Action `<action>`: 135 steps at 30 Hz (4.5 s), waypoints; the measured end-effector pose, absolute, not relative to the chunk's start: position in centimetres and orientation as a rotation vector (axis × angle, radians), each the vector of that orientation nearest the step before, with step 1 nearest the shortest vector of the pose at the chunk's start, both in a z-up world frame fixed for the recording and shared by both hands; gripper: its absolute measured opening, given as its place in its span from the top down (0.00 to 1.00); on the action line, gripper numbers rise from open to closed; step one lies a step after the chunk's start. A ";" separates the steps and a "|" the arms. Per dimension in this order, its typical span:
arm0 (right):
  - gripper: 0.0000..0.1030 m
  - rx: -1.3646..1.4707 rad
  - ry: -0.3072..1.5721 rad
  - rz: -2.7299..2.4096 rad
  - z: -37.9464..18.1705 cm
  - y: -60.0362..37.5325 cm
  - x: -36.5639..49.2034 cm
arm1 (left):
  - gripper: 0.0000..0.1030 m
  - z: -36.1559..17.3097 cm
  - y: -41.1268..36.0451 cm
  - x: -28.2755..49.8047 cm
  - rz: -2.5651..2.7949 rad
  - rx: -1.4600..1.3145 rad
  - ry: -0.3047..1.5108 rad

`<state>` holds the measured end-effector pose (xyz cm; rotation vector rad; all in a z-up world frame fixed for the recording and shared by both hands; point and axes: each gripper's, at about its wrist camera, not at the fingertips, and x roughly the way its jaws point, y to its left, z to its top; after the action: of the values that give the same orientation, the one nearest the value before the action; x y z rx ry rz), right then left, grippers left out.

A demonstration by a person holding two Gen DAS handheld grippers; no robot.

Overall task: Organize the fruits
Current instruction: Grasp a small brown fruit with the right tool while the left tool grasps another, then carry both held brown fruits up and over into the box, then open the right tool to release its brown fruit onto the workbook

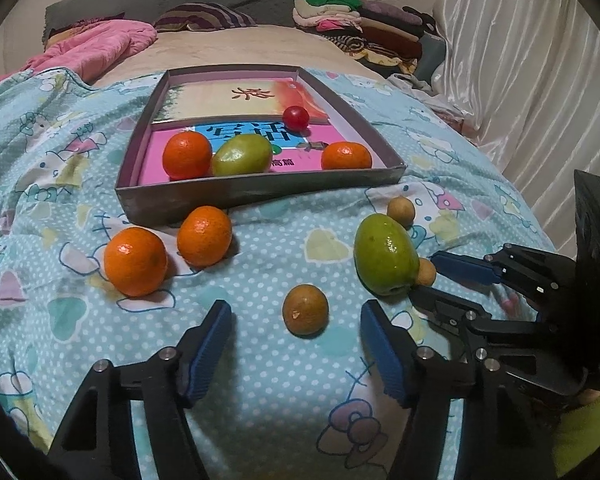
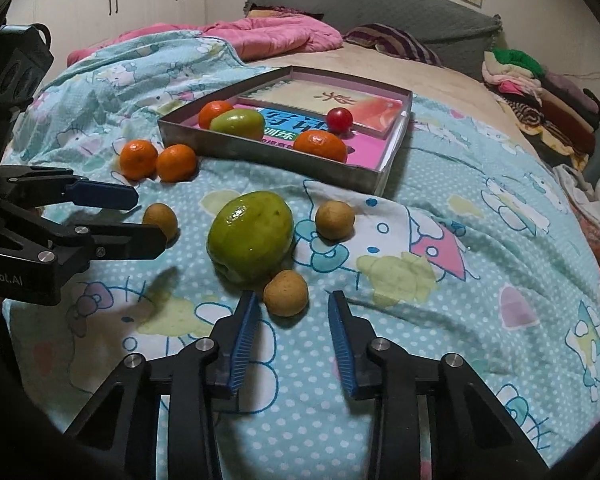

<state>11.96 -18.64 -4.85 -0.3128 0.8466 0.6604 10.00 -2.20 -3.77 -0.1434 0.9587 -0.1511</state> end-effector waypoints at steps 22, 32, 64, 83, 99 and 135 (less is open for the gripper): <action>0.78 -0.243 0.863 0.703 -4.8 -19.1 12.6 | 0.74 -4.7 -3.3 11.4 -0.178 -0.128 0.974; 0.78 -0.144 0.871 0.697 -4.4 -20.5 13.2 | 0.76 -4.3 -2.8 11.0 -0.188 -0.137 0.975; 0.78 -0.010 0.789 0.694 -0.6 -21.2 14.2 | 0.76 0.5 5.9 13.1 -0.054 -0.210 0.844; 0.77 -0.030 0.753 0.616 1.8 -19.9 19.8 | 0.75 -0.7 6.5 16.4 -0.043 -0.202 0.855; 0.77 -0.090 0.809 0.601 0.9 -17.9 22.7 | 0.76 -2.1 6.2 17.7 -0.034 -0.179 0.892; 0.75 -0.142 0.839 0.631 -1.4 -17.3 22.1 | 0.75 -2.6 6.1 18.3 -0.027 -0.209 0.895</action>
<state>22.06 -17.27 -1.36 -0.1420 0.8388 0.6311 18.32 6.06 -2.63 -0.2088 0.8953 -0.0270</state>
